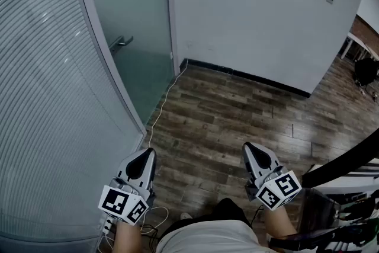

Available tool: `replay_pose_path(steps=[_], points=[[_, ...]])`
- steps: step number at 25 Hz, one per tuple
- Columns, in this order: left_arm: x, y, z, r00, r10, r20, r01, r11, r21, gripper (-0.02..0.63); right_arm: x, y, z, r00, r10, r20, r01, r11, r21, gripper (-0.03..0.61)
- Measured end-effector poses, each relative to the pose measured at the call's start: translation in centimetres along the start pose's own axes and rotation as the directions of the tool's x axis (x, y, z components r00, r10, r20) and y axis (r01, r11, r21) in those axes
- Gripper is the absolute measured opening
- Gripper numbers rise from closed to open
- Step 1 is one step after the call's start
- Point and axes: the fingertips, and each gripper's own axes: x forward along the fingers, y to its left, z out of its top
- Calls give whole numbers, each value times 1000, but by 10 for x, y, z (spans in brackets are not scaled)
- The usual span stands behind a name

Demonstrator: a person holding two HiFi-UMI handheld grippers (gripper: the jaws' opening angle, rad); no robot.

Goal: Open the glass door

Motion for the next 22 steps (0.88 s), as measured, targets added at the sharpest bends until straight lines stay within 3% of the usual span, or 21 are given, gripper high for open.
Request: replay_pose_path(steps=[12, 22], points=[[32, 31, -9, 1000, -15, 12, 15, 1000, -6, 0, 41, -16, -7, 1000, -9, 26, 9, 1000, 11, 2], [123, 68, -1, 999, 40, 32, -40, 999, 6, 0, 125, -88, 2, 998, 53, 38, -53, 998, 18, 2]])
